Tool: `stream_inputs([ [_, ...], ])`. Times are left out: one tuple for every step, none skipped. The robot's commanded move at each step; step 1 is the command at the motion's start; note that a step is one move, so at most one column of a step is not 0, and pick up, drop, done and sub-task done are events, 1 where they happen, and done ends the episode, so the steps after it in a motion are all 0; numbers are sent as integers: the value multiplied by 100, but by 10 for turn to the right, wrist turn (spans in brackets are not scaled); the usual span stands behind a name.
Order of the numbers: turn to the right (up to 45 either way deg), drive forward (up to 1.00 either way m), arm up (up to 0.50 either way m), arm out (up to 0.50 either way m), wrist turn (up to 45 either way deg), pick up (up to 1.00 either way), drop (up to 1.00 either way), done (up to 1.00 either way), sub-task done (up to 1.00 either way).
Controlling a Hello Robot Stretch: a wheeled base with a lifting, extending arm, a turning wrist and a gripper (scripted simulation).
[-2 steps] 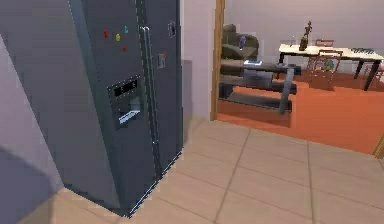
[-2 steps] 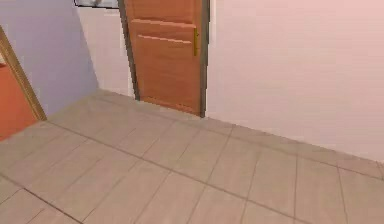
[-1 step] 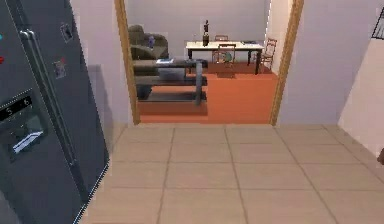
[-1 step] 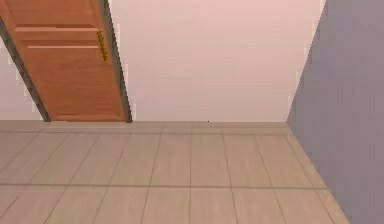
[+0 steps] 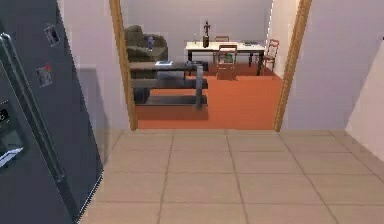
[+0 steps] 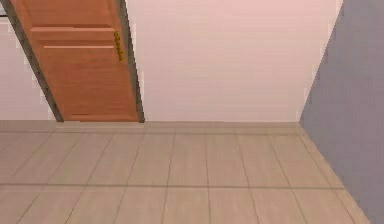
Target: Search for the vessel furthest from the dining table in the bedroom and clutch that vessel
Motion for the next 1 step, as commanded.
stream_inputs([
  [-450,0,0,0,0,0,0,0,0],
])
